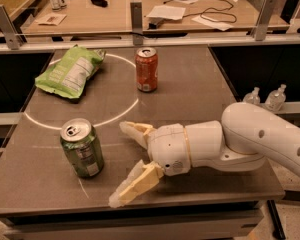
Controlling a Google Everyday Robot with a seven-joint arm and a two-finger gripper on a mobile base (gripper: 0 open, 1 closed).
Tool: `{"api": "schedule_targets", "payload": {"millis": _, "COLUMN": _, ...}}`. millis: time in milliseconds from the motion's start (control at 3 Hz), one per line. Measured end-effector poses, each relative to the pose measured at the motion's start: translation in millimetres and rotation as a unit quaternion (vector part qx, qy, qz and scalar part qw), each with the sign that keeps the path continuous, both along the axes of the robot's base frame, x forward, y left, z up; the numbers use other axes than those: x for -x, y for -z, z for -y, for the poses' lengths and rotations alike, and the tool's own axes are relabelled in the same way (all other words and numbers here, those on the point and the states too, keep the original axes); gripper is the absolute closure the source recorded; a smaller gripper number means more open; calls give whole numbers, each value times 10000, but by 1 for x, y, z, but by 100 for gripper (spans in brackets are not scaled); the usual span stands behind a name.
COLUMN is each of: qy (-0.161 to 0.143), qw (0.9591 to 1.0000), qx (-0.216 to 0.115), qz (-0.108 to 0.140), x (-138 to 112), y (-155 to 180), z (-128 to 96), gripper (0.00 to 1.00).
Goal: Knock green can over
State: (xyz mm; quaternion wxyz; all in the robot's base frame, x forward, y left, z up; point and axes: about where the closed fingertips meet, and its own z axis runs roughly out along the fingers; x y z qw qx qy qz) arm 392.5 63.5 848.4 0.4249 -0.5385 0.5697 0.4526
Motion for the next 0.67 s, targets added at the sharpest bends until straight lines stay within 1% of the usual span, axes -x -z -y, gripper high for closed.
{"api": "schedule_targets", "payload": {"millis": 667, "qy": -170, "qw": 9991, "qx": -383, "qz": 50, "x": 2, "y": -15, "z": -45, "gripper": 0}}
